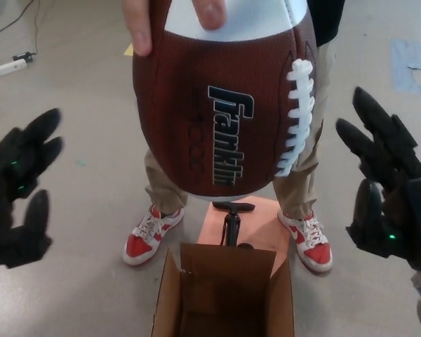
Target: Use both hands to pick up a football from a person and place it into a container beneath
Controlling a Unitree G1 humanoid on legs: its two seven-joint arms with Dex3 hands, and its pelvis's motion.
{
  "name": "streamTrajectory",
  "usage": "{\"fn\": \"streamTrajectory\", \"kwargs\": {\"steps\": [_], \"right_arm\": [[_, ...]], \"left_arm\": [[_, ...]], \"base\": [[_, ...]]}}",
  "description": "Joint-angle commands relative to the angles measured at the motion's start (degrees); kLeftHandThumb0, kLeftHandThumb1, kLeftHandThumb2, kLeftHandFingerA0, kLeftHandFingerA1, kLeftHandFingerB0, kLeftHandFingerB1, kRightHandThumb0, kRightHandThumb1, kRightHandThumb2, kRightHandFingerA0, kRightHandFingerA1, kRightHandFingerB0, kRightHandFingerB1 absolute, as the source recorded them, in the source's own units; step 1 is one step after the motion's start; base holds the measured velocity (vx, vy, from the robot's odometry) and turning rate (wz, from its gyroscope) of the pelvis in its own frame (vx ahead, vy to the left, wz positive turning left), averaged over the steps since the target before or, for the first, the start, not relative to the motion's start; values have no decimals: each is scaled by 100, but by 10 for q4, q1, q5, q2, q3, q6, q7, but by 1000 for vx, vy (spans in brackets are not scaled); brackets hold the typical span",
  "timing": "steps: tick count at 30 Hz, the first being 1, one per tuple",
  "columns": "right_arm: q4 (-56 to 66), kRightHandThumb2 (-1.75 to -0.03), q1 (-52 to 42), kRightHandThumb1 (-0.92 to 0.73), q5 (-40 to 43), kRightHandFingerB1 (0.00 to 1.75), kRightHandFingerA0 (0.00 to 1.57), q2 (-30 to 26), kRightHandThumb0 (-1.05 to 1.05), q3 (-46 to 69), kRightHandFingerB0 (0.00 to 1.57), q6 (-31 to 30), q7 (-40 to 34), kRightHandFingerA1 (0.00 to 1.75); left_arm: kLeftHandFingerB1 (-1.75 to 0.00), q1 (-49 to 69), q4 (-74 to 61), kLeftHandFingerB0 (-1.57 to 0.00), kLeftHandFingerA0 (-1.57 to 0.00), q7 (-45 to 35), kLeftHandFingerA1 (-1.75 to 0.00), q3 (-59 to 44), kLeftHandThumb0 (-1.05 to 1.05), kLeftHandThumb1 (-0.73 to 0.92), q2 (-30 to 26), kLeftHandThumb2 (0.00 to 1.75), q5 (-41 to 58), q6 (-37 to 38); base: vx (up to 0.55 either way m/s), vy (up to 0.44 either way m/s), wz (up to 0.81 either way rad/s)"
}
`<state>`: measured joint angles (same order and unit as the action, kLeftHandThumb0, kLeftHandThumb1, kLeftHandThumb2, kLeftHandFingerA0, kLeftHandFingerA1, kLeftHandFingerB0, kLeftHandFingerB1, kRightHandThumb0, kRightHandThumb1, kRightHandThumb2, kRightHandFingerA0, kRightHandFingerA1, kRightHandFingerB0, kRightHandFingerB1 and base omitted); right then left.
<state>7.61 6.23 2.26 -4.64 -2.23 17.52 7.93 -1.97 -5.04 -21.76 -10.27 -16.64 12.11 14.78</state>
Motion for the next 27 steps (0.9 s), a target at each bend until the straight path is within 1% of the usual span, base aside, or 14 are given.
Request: {"fn": "streamTrajectory", "kwargs": {"steps": [1, 3, 4, 7, 8, 12, 13, 14, 15, 19, 20, 21, 22, 27], "right_arm": [[174, -114, -15, -81, 43, 16, 15, 19, -98, -54, 3, -83, 9, 22], [178, -111, -8, -72, 40, 26, 9, 26, -85, -61, 0, -88, 6, 28], [180, -111, -3, -72, 38, 26, 10, 30, -85, -66, 0, -91, 4, 31], [181, -112, 6, -74, 33, 25, 13, 37, -89, -74, 0, -94, 1, 32], [184, -70, 7, -92, 32, 25, 15, 40, -91, -76, 1, -98, 1, 25], [189, -65, 13, -91, 32, 24, 15, 48, -91, -88, 0, -105, 1, 24], [184, -87, 20, -77, 26, 20, 13, 54, -92, -96, 1, -99, 0, 26], [178, -87, 25, -77, 19, 20, 13, 57, -92, -102, 1, -91, 0, 26], [176, -70, 28, -92, 16, 22, 14, 60, -87, -106, 0, -90, -1, 25], [171, -69, 36, -92, 7, 22, 13, 71, -87, -118, 0, -97, -9, 24], [159, -112, 45, -76, -17, 20, 17, 88, -88, -134, 0, -105, -26, 24], [154, -112, 49, -76, -27, 20, 17, 95, -88, -141, 0, -109, -34, 24], [135, -116, 64, -85, -63, 11, 0, 100, -91, -159, 0, -103, -43, 6], [95, -116, 78, -84, -140, 14, 0, 120, -84, -191, 0, -106, -93, 12]], "left_arm": [[-25, 22, -215, -7, -9, 56, -26, 70, -88, 92, 55, 77, 38, -100], [-24, 15, -224, -7, -9, 66, -25, 84, -87, 92, 71, 76, 38, -113], [-27, 9, -228, -7, -8, 68, -32, 93, -83, 79, 80, 114, 38, -119], [-20, 0, -240, -8, -9, 70, -28, 108, -89, 84, 91, 119, 34, -138], [-19, -3, -246, -8, -8, 71, -27, 112, -90, 84, 92, 119, 32, -149], [-20, -8, -264, -8, -8, 78, -26, 122, -90, 84, 100, 118, 32, -176], [-21, -13, -270, -9, -9, 84, -29, 130, -90, 83, 106, 117, 31, -185], [-21, -17, -274, -9, -9, 90, -29, 135, -90, 83, 111, 117, 29, -191], [-23, -21, -277, -7, -9, 95, -25, 139, -87, 92, 116, 75, 23, -193], [-23, -33, -282, -7, -10, 112, -25, 154, -87, 92, 129, 75, -3, -198], [-23, -40, -288, -9, -12, 129, -24, 168, -86, 92, 144, 71, -16, -207], [-23, -44, -291, -9, -12, 137, -24, 175, -86, 92, 150, 71, -22, -213], [-22, -51, -293, -10, -10, 144, -24, 191, -89, 80, 160, 111, -34, -211], [-24, -80, -271, -14, 0, 170, -16, 221, -80, 80, 171, 110, -100, -188]], "base": [[0, 0, 0], [0, 0, 0], [0, 0, 0], [0, 0, 0], [0, 0, 0], [0, 0, 0], [0, 0, 0], [0, 0, 0], [0, 0, 0], [0, 0, 0], [0, 0, 0], [0, 0, 0], [0, 0, 0], [0, 0, 0]]}}
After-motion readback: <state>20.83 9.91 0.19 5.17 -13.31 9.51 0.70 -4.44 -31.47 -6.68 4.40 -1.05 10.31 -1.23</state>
